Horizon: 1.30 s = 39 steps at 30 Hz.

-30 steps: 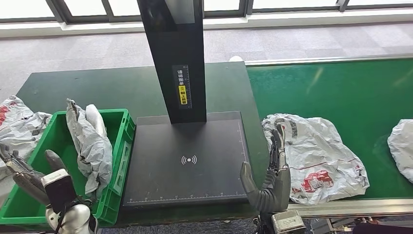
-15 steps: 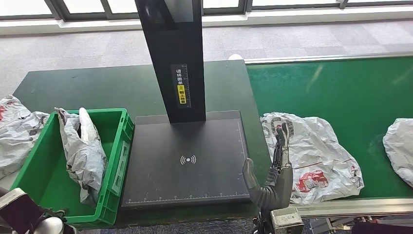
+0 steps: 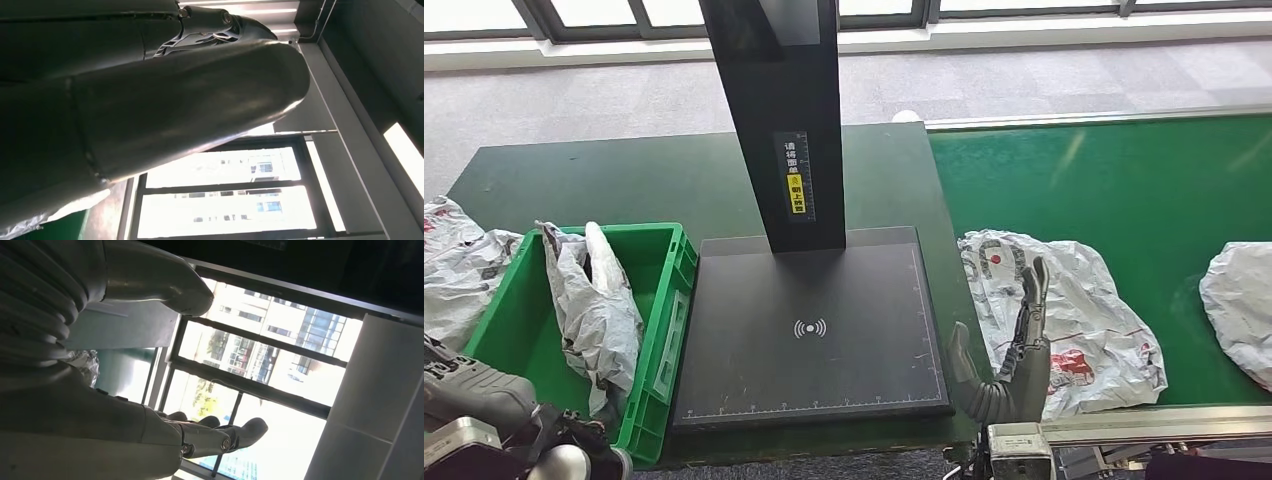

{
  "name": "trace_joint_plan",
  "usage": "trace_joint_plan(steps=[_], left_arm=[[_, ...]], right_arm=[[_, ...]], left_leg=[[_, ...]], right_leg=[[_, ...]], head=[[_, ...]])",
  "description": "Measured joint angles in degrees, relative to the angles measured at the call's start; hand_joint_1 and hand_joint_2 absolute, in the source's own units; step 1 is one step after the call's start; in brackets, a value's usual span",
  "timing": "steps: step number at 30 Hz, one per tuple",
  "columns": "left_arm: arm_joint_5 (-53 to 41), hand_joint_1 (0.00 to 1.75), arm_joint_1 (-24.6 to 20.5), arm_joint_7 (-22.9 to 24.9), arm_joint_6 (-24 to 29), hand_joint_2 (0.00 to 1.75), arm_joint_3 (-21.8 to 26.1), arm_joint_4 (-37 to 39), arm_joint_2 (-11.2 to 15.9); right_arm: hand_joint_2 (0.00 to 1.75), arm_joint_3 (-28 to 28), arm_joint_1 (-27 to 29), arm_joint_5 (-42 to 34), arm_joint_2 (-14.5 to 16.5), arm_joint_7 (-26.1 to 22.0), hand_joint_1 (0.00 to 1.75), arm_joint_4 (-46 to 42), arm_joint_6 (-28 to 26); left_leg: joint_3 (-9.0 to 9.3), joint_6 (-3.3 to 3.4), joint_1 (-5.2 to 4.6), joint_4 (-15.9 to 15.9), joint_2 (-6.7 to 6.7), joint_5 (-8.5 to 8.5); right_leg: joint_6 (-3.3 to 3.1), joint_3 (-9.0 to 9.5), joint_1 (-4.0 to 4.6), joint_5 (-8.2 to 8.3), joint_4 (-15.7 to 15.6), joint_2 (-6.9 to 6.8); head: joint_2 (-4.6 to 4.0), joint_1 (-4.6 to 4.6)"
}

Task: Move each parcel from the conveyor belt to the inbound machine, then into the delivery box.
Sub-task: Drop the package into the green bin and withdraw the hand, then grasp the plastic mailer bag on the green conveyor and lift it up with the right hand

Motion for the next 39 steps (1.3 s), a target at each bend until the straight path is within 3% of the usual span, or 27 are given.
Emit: trace_joint_plan(steps=[15, 18, 24, 30, 33, 37, 39], left_arm=[[0.0, 0.0, 0.4, 0.0, -0.1, 0.0, -1.9, -0.8, 0.1], [-0.1, 0.0, 0.5, 0.0, -2.3, 0.0, -3.4, -0.8, 0.7], [1.3, 0.0, -0.9, 0.0, -23.5, 0.0, -14.2, 2.5, 3.3], [7.4, 0.0, -2.8, 0.0, -41.2, 0.0, -16.9, 7.3, 4.2], [6.4, 0.0, -3.5, 0.0, -42.7, 0.0, -16.7, 9.1, 4.1], [5.7, 0.0, -3.9, 0.0, -42.3, 0.0, -16.5, 9.7, 4.1], [4.7, 0.0, -4.4, 0.0, -41.6, 0.0, -15.9, 11.0, 3.9]], right_arm=[[1.75, -0.3, 0.0, 0.6, 0.1, 0.0, 0.0, 0.0, -0.1], [1.75, -1.3, 0.0, 3.3, 0.4, 1.4, 0.0, 0.1, -0.9], [1.75, -10.8, -0.6, 18.7, 0.7, 13.6, 0.0, 3.2, -2.9], [1.75, -23.4, -3.2, 38.8, 0.5, 29.0, 0.0, 10.4, -0.5], [1.75, -27.8, -4.8, 45.2, 0.2, 34.7, 0.0, 14.1, 3.0], [1.75, -29.4, -5.7, 47.1, 0.0, 36.5, 0.0, 16.1, 4.6], [1.75, -33.2, -7.7, 49.6, -0.6, 37.7, 0.0, 22.7, 5.1]], left_leg=[[-0.01, 0.01, 0.0, 0.0, 0.01, 0.0], [0.01, 0.01, -0.01, 0.0, 0.0, 0.0], [-0.28, 0.16, -0.07, 0.1, -0.05, -0.09], [-0.03, 0.26, -0.12, 0.2, 0.05, -0.11], [-0.03, 0.26, -0.11, 0.2, 0.05, -0.08], [-0.04, 0.26, -0.11, 0.2, 0.05, -0.09], [-0.07, 0.27, -0.12, 0.2, 0.05, -0.1]], right_leg=[[0.02, 0.01, -0.01, -0.01, 0.0, 0.0], [0.02, -0.02, -0.01, -0.02, 0.0, 0.01], [0.16, 0.1, -0.09, -0.04, 0.0, -0.04], [0.25, 0.05, -0.12, 0.01, 0.0, 0.06], [0.26, 0.05, -0.12, 0.04, 0.0, 0.05], [0.26, 0.06, -0.12, 0.04, 0.0, 0.04], [0.26, 0.03, -0.13, 0.04, 0.0, 0.04]], head=[[0.0, 0.0], [0.0, 0.0], [0.0, 0.0], [0.0, 0.0], [0.0, 0.0], [0.0, 0.0], [0.0, 0.0]])
